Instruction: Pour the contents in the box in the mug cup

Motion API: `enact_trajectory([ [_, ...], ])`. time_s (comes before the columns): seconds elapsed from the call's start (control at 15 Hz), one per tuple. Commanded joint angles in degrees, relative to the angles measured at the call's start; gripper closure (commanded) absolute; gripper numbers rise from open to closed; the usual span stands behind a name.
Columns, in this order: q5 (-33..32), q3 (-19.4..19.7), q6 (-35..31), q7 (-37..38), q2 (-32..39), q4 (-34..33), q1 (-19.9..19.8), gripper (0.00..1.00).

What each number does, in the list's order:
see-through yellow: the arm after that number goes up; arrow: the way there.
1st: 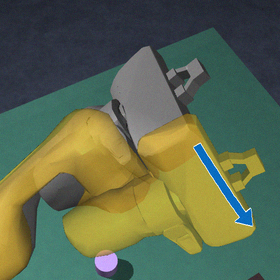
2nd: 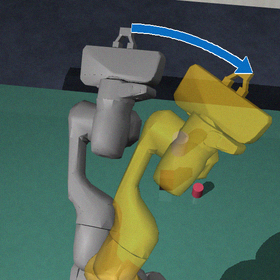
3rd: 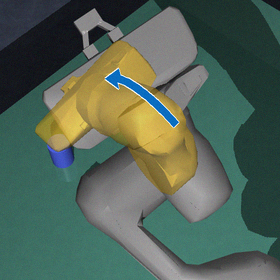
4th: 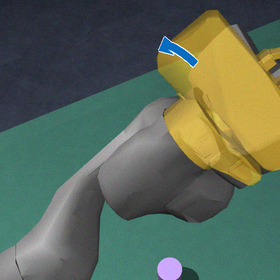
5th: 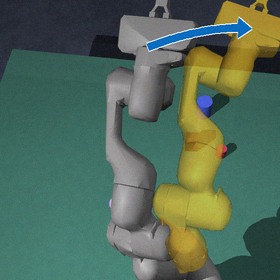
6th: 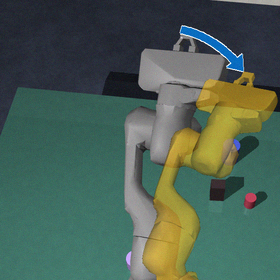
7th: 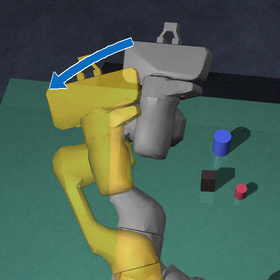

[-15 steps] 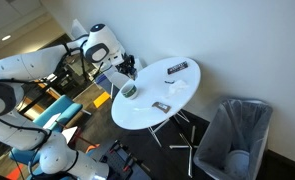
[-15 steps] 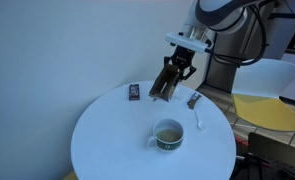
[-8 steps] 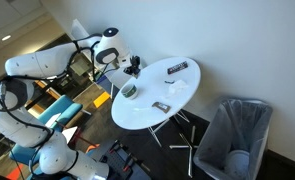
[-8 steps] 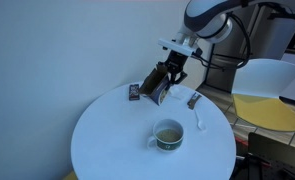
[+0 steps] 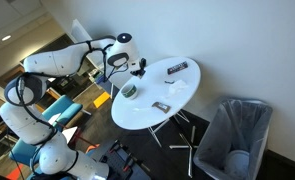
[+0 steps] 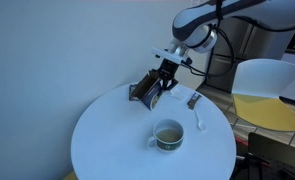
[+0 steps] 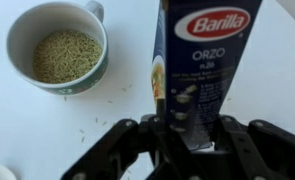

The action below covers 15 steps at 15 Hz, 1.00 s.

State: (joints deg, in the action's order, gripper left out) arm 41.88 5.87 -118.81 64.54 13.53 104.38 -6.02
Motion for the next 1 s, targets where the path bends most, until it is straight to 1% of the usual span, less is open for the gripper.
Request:
enact_trajectory([
  [0.0, -0.1, 0.1, 0.2, 0.0, 0.3, -0.1, 0.0, 0.62],
  [0.07, -0.1, 0.1, 0.2, 0.0, 0.3, -0.1, 0.0, 0.62],
  [0.13, -0.1, 0.1, 0.2, 0.0, 0.3, -0.1, 0.0, 0.87],
  [0.27, 4.6, -0.4, 1.5, -1.4, 1.3, -1.0, -1.1, 0.87],
  [0.6, 21.3, -0.8, 2.8, -7.7, 5.3, -2.5, -3.1, 0.87],
  [0.73, 25.8, -0.7, 3.6, -10.0, 7.3, -3.2, -3.3, 0.87],
  [0.93, 29.4, -0.5, 4.2, -10.9, 10.6, -4.8, -3.3, 0.87],
])
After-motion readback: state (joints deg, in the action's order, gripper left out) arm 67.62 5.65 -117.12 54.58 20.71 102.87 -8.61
